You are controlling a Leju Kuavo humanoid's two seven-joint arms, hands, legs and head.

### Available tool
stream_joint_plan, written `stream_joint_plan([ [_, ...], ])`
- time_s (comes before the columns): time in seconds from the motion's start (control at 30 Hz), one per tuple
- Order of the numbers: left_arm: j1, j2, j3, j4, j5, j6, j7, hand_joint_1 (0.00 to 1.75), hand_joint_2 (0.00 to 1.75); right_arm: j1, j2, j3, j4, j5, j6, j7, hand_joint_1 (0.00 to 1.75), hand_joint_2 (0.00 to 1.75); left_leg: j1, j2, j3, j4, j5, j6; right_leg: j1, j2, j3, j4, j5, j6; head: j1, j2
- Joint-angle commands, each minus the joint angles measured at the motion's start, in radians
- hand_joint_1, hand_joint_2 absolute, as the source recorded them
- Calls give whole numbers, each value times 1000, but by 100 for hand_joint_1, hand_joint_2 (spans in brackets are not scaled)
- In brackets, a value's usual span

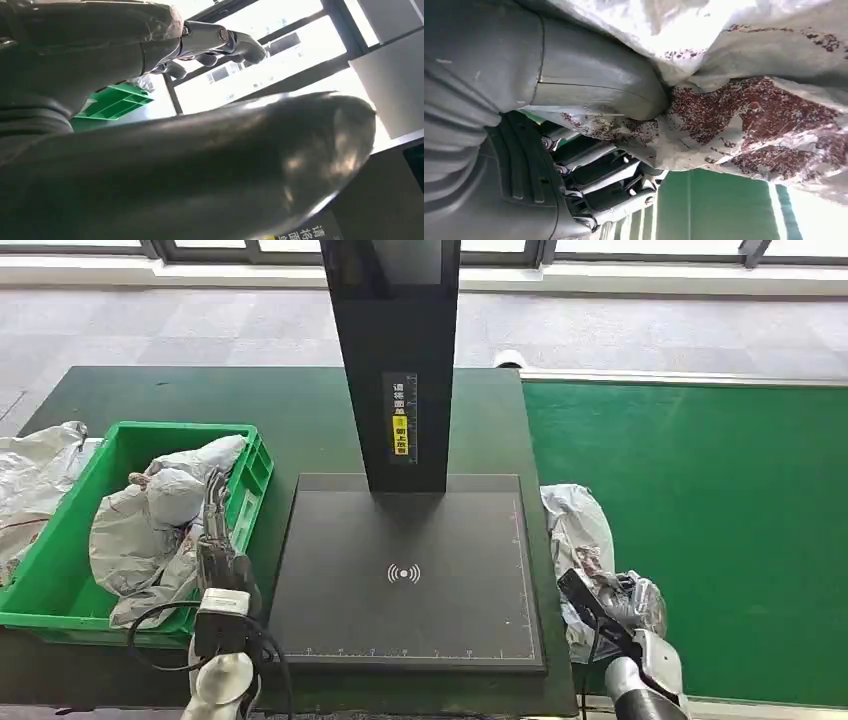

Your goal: Moved the parcel from conveyor to table for the left to box.

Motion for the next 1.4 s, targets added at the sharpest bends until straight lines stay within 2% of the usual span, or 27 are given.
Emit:
stream_joint_plan([
  [0.03,-31,40,19,56,4,6,5,0,0,-35,22,49,-7,-14,-21,-10,175,175,-1,4,1,-2,1,0,-1,3,-1,-1,2,0,0,0],
  [0.1,-30,38,20,55,5,7,5,0,0,-31,21,51,-11,-16,-21,-9,175,175,-1,3,2,-2,1,1,-1,3,0,-1,2,0,0,0],
  [0.17,-22,35,27,49,4,15,5,0,0,-24,32,48,-57,-52,-93,-58,175,175,-1,2,1,-1,1,0,0,2,-1,-1,1,0,0,0],
  [0.27,-1,33,33,31,-1,25,-1,0,0,15,58,49,-229,-159,-158,-145,175,175,-2,4,2,-3,1,1,-1,4,-1,-1,2,0,0,0],
  [0.4,8,31,34,28,-2,36,-8,0,0,156,104,97,-605,-439,-203,-321,175,175,-2,3,1,-3,1,1,-2,3,-1,-1,1,0,0,0],
  [0.57,-9,37,33,54,9,40,-17,0,0,293,132,179,-896,-620,-275,-456,175,175,-2,-1,0,-2,1,0,-2,-2,-1,1,-1,-1,0,0],
  [0.6,-14,39,31,63,12,41,-20,0,0,336,151,202,-991,-689,-314,-532,175,175,-2,-2,-1,-1,0,0,-1,-3,-1,1,-1,-1,0,0],
  [0.67,-18,39,31,70,13,41,-22,0,0,363,159,218,-1028,-687,-314,-529,175,175,-1,-3,-1,-1,0,0,-1,-3,-1,1,-2,-1,0,0],
  [1.03,-17,39,30,69,15,42,-24,0,0,352,158,209,-1030,-695,-314,-544,175,175,-1,0,1,-2,1,1,-1,0,0,-1,0,0,0,0],
  [1.2,-25,35,33,78,17,35,-30,0,0,463,203,295,-1358,-648,-314,-544,175,175,-3,-2,0,-1,1,1,-3,-2,-1,1,-2,0,0,0],
  [1.4,-31,33,35,78,4,16,-23,0,0,508,220,379,-1499,-570,-314,-544,175,175,-1,-1,1,-2,0,0,-1,-1,0,0,-2,-1,0,0],
])
